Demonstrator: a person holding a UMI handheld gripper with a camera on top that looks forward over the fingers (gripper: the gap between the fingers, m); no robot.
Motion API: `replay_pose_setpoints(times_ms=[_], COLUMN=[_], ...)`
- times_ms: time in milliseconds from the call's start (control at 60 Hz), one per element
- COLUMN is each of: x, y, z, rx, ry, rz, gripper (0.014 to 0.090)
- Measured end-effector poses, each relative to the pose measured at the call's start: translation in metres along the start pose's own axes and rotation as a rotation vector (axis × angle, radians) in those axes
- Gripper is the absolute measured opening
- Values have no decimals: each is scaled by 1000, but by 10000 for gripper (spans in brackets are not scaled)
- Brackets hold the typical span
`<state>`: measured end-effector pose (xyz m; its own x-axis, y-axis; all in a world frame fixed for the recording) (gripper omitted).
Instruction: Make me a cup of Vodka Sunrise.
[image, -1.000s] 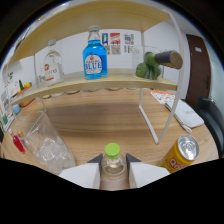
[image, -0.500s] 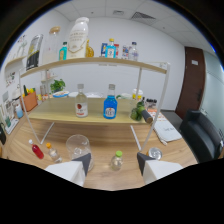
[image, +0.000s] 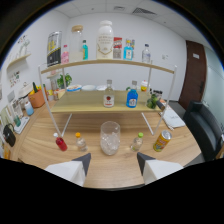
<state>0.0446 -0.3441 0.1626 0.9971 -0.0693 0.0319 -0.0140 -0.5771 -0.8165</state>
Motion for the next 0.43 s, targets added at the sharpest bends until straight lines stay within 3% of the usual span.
replay_pose_setpoints(times_ms=[433], x=[-27], y=[1], z=[-5], rx=[-16], ry=[-16], rz=[0], gripper=[859])
